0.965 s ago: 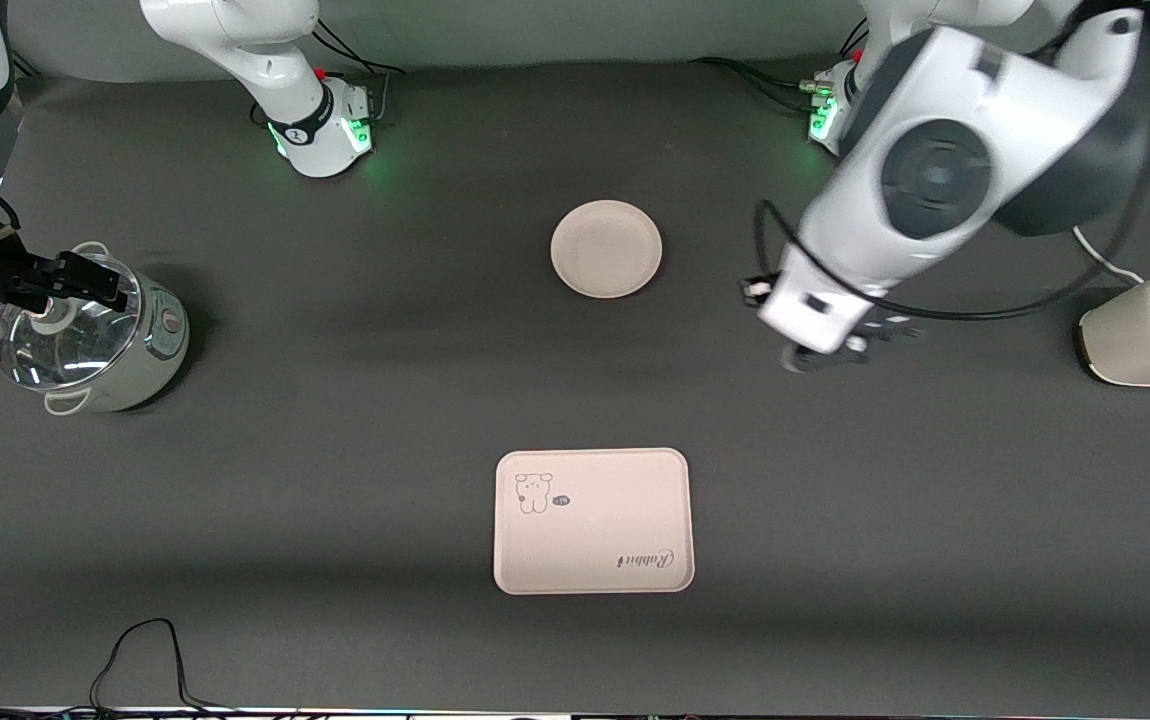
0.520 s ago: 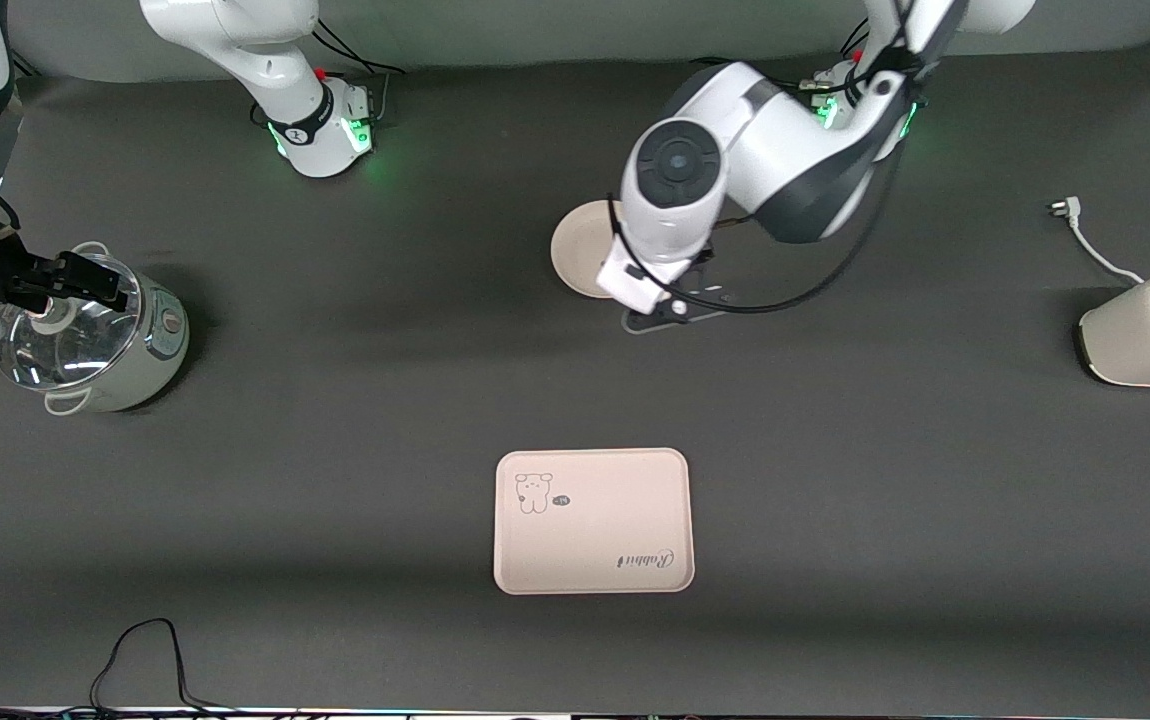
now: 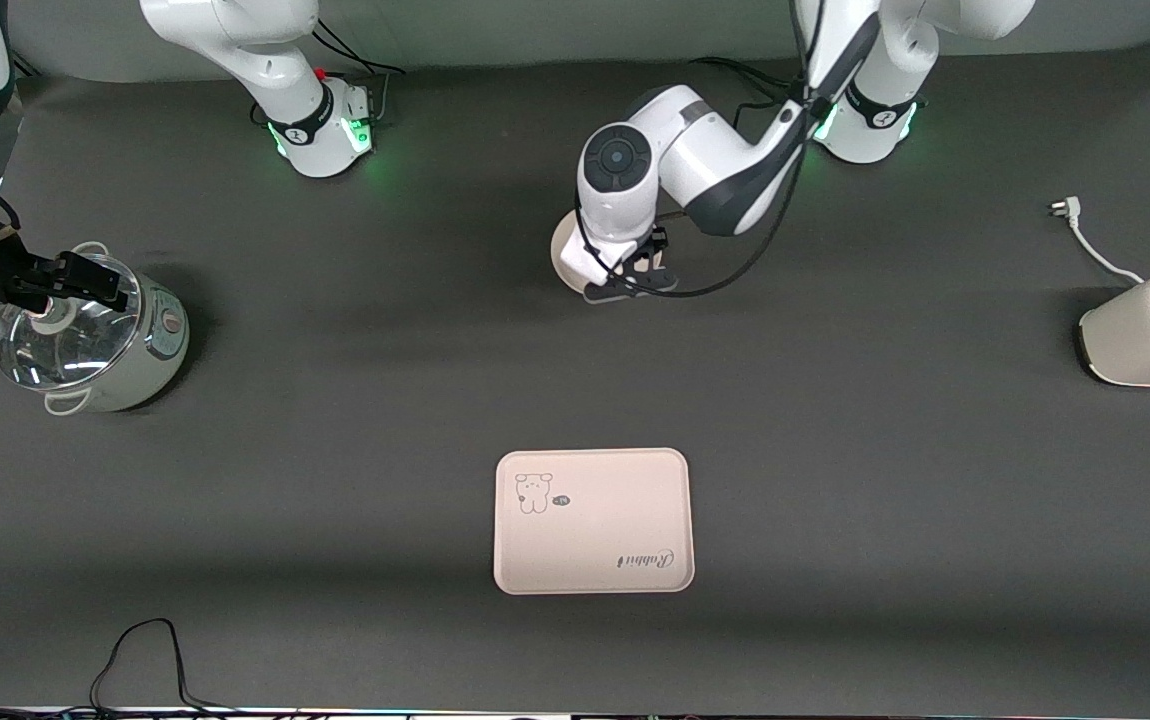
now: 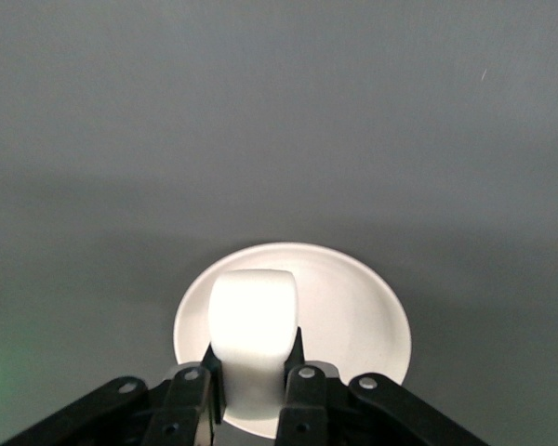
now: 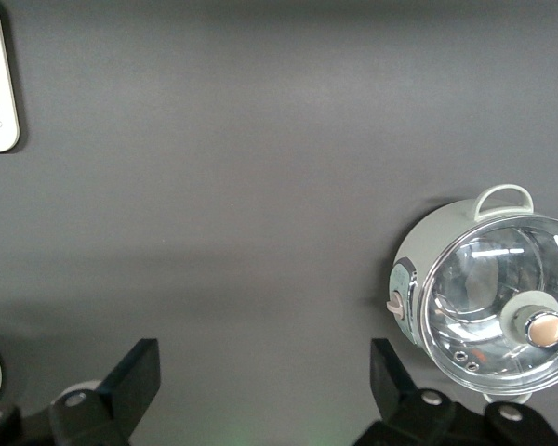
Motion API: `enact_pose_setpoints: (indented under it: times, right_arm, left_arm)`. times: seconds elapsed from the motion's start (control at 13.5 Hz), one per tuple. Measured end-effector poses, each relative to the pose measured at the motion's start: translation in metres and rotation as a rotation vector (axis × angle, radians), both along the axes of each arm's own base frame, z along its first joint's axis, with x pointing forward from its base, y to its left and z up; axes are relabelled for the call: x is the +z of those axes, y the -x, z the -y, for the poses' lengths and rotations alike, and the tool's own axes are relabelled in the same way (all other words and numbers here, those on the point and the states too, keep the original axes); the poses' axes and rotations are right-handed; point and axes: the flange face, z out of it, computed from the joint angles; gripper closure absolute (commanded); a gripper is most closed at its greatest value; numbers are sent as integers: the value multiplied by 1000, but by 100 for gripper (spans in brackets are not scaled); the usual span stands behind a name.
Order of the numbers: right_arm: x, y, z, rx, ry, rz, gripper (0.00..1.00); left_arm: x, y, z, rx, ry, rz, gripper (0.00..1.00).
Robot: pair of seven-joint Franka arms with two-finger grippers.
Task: Place bun in plate and plate on tray
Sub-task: 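Lower the bun onto the plate and open the left gripper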
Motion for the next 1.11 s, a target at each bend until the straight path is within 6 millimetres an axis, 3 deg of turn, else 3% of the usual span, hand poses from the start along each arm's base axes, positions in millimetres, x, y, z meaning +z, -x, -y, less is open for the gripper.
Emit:
enact_pose_setpoints:
  times: [0.37, 0.67, 0.89, 1.11]
  right_arm:
    - [0, 0, 0, 0, 0, 0, 0]
    - [0, 0, 0, 0, 0, 0, 0]
    - [0, 0, 0, 0, 0, 0, 0]
    - [0, 0, 0, 0, 0, 0, 0]
  left_arm:
    - [-51, 61, 19, -11, -2, 7, 71]
    - [-77, 71, 25, -2, 4, 1, 55]
    - [-82, 73, 25, 2, -1, -5, 1]
    - [-82, 73, 25, 28, -7, -4, 0]
